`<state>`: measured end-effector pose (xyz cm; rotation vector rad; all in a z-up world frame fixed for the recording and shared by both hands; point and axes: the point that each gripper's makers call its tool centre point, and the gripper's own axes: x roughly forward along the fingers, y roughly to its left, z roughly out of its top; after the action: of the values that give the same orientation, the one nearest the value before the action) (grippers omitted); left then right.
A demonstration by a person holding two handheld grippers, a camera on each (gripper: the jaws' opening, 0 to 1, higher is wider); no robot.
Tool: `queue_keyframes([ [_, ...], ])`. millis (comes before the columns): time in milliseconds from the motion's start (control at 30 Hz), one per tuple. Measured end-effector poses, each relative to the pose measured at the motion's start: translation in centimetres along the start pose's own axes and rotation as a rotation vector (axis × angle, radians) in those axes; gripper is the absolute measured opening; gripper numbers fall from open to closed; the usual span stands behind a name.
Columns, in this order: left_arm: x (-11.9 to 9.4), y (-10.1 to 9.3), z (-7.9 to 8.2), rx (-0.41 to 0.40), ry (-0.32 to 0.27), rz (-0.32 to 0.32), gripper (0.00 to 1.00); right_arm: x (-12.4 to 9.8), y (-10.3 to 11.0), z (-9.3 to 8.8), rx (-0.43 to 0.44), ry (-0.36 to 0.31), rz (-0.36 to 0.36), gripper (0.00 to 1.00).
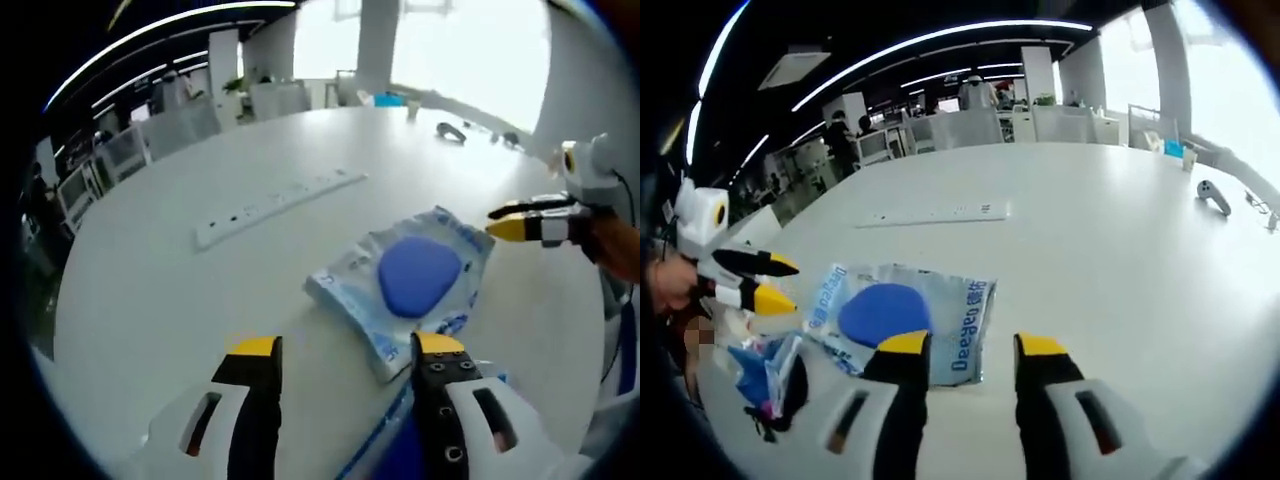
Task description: Arrange the tabletop items into an orderly group along one side of the table until the central work area is clear of visible clutter.
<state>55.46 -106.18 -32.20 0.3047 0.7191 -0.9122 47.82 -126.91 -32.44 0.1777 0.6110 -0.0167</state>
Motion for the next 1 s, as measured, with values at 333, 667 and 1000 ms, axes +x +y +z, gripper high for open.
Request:
queue_keyframes([
  [333,-2.5,0.4,0.1,0.001,-0.042,0.025,0.55,-1.3,2.4,1.0,-0.028,-0.045,0.05,0.41],
  [667,-5.4,0.7,-0.6,-0.015,-0.071,0.062,0.56,-3.0,5.2,2.3,-0.027,-0.092,0.086,0.46],
  [1000,-8.7,1.0,-1.0,-0.047,-0.121,0.106,0.55,-4.4,8.9,1.9,-0.05,-0.102,0.134,0.46],
])
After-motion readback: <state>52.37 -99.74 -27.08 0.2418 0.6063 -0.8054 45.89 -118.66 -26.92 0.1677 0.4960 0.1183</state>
